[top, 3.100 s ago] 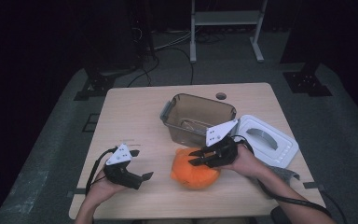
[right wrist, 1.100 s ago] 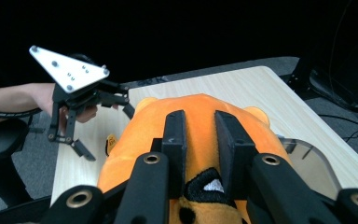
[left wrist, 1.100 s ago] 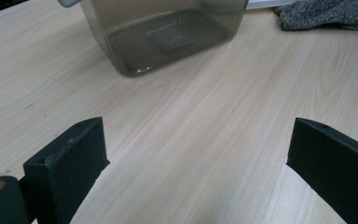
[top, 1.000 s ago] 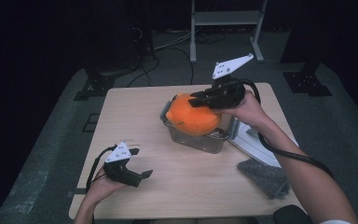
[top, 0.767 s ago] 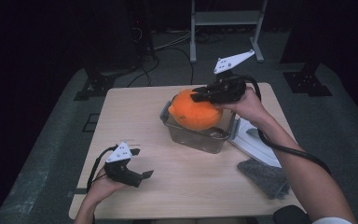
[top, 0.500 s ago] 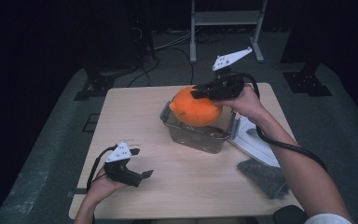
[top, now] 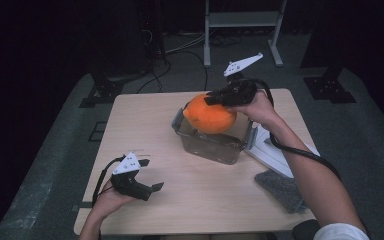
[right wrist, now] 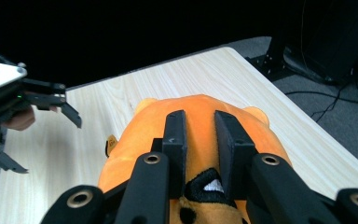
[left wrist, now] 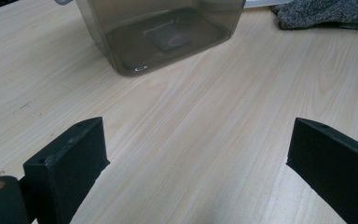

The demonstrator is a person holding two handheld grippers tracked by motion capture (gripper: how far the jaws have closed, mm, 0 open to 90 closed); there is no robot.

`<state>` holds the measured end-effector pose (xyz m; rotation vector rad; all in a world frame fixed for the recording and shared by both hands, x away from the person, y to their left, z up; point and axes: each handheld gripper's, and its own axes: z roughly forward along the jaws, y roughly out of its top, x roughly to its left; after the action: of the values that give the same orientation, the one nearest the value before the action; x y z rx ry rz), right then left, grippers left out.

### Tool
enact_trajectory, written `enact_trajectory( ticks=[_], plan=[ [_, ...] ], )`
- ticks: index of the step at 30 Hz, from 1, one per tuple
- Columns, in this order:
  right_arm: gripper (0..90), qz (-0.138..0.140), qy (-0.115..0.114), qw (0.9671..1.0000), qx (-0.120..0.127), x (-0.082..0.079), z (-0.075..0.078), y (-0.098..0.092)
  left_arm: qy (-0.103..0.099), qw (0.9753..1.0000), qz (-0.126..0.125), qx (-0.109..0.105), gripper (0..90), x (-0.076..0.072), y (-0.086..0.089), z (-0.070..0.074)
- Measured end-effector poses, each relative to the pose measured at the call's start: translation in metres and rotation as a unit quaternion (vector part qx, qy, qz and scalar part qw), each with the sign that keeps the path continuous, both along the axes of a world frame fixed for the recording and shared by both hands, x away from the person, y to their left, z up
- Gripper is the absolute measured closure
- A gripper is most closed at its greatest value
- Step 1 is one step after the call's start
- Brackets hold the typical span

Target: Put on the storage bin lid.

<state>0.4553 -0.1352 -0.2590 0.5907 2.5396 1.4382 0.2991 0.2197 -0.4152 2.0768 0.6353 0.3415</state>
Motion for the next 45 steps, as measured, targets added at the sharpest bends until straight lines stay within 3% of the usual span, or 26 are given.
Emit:
enact_trajectory(
  ticks=[29, 45],
  plan=[
    [74.5, -0.027, 0.044, 0.9983, -0.027, 0.031, -0.055, -0.004, 0.004, 1.0000, -0.004, 0.006, 3.8, -0.002, -0.002, -0.001],
    [74.5, -0.029, 0.060, 0.9970, -0.040, 0.038, -0.071, 0.002, 0.001, 1.0000, -0.006, 0.005, 3.8, -0.002, -0.001, 0.000]
  ],
)
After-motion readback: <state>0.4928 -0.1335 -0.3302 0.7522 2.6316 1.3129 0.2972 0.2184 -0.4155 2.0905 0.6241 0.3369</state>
